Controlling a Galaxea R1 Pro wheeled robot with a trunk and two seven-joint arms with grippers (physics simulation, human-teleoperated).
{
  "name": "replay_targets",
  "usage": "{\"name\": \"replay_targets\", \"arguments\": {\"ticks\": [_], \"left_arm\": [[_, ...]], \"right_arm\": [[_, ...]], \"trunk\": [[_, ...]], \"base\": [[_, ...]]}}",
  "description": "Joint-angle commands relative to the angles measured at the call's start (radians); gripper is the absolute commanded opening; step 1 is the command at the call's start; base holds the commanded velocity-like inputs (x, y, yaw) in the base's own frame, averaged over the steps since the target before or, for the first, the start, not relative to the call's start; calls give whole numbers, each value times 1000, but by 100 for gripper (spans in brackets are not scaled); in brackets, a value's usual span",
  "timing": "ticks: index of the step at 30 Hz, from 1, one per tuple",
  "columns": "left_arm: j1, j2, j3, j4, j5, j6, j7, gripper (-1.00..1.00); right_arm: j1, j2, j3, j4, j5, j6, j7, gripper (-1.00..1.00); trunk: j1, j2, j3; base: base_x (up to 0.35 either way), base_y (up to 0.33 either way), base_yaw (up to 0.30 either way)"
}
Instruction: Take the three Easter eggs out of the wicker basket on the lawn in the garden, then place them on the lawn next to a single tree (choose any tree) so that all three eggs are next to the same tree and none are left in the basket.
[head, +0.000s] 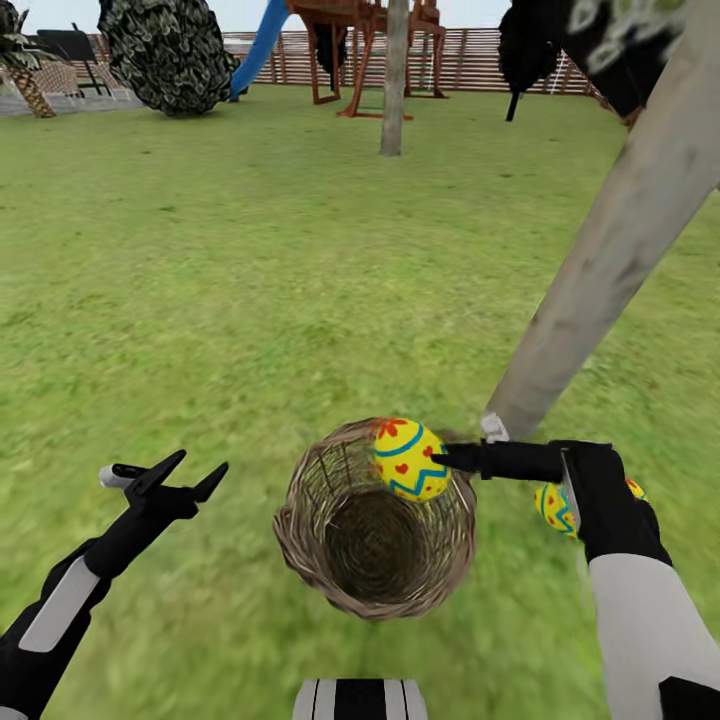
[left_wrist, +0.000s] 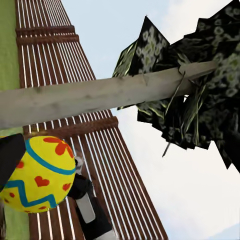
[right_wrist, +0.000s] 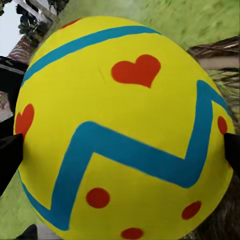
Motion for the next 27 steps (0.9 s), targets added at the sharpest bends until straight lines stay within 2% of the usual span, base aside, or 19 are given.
{"name": "replay_targets", "arguments": {"ticks": [1, 4, 9, 12, 15, 20, 21, 23, 27], "left_arm": [[-1, -2, -2, 0, 5, 7, 15, 100], [-1, -8, -3, -23, 6, 8, 52, 100], [-1, -46, -8, -109, 7, 9, 143, 100], [-1, -49, -9, -120, 7, 9, 151, 100], [-1, -78, -8, -117, 9, 6, 144, 100], [-1, -85, -9, -122, 10, 5, 140, 100], [-1, -86, -9, -122, 10, 5, 140, 100], [-1, -87, -10, -122, 10, 5, 140, 100], [-1, -88, -11, -121, 9, 4, 147, 100]], "right_arm": [[15, -22, -3, -3, -28, 24, 10, -100], [23, -40, -5, -8, -51, 32, 10, -100], [25, -39, -20, -5, -52, 85, 10, -100], [26, -37, -19, 0, -53, 88, 10, -100], [26, -37, -20, 11, -54, 87, 10, -100], [26, -38, -22, 14, -54, 87, 10, -100], [26, -40, -31, 14, -54, 88, 10, -100], [26, -39, -86, 13, -54, 88, 10, -100], [26, -40, -105, 15, -51, 85, 10, -100]], "trunk": [[-1, 0, 3], [-2, 1, 15], [-5, 2, 34], [-6, 3, 48], [-6, 3, 51], [-6, 3, 57], [-6, 3, 58], [-6, 3, 61], [-6, 3, 65]], "base": [[-308, 0, 0], [-333, 0, 0], [-344, 0, 0], [-241, 0, -100], [-30, 0, -196], [-2, 0, -206], [0, 0, -206], [0, 0, -206], [0, 0, -206]]}}
